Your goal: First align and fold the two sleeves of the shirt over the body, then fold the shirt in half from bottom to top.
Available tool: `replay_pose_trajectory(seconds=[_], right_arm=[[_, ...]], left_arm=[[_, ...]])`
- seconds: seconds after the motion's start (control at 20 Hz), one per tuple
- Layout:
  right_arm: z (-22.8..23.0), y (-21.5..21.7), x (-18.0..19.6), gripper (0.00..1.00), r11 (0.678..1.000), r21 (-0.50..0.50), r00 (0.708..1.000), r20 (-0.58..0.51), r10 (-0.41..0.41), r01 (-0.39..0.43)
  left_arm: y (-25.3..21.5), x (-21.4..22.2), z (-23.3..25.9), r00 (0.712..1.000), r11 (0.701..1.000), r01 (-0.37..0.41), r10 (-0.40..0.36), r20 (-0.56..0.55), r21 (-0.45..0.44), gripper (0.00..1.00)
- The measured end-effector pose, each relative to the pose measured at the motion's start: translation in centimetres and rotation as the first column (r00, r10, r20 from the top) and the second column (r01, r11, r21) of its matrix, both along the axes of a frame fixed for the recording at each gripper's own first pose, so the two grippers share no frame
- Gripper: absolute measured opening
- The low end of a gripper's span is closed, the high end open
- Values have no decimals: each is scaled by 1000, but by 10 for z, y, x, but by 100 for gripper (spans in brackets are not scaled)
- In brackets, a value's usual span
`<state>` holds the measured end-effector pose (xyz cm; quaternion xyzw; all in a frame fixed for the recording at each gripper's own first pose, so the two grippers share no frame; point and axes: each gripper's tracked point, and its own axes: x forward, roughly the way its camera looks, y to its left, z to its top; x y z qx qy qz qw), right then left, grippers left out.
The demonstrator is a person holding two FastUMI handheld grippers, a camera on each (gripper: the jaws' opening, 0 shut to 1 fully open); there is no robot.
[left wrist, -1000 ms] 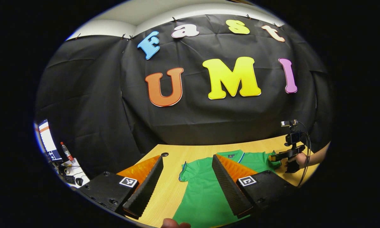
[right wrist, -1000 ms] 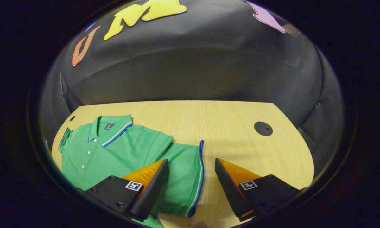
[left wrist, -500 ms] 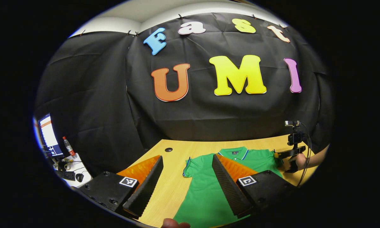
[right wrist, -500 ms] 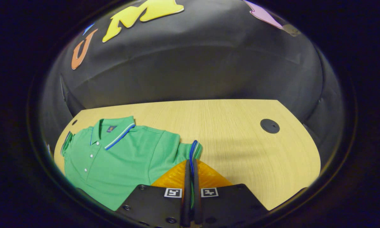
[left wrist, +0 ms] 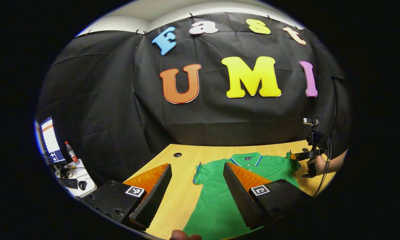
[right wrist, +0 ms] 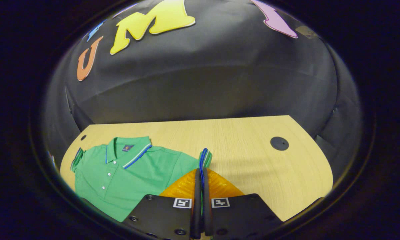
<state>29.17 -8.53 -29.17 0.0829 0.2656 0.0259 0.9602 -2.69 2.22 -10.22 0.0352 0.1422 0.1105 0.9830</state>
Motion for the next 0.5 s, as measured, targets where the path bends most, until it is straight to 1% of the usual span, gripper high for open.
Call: replay_pose_trajectory(seconds=[0.35, 0.5], right_arm=[[42, 51, -10, 7, 996, -71, 998, 31, 57, -55], [50, 83, -14, 7, 995, -68, 997, 19, 78, -76]], left_arm=[[16, -9, -2, 1000, 1000, -13, 12, -8, -26, 99], [32, -16, -1, 999, 998, -41, 41, -2, -39, 99]])
